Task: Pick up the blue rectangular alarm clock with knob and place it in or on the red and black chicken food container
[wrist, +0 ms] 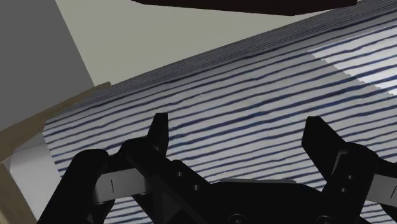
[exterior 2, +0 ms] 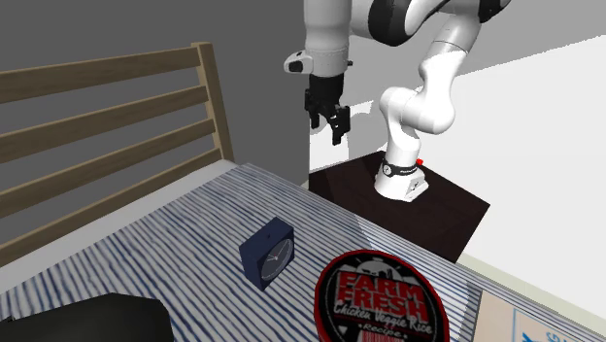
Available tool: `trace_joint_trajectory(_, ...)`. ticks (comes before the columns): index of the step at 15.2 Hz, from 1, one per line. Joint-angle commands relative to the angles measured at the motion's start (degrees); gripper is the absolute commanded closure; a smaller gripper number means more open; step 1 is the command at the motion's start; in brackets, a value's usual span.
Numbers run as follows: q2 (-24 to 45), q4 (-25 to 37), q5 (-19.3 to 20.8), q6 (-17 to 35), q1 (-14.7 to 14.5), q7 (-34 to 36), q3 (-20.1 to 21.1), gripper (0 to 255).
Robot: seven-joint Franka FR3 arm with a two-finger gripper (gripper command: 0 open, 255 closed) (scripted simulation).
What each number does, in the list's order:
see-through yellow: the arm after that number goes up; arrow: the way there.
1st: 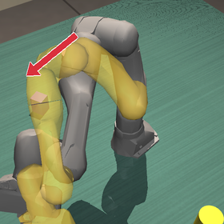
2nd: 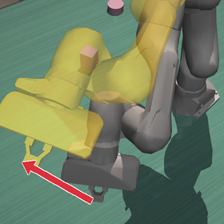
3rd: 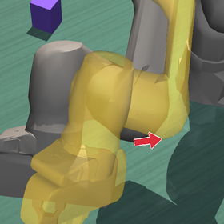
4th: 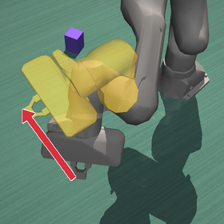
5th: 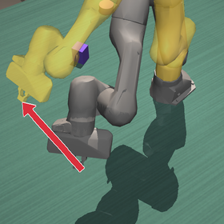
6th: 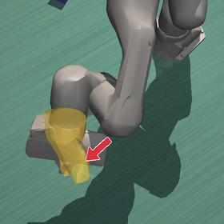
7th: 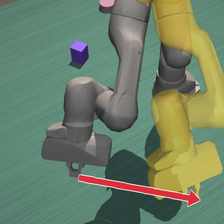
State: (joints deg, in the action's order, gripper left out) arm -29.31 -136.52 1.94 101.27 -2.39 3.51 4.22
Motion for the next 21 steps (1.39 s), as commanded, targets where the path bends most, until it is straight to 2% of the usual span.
trace_joint_trajectory(1, 3.96, 2.02, -0.57, 2.61, -0.58, 0.59, 0.83, 0)
trace_joint_trajectory(11, 23.32, 15.01, -1.07, 11.92, -2.81, 2.93, 4.33, 0)
trace_joint_trajectory(21, 42.05, 33.37, 1.17, 15.01, -5.67, 5.27, 6.72, 0)
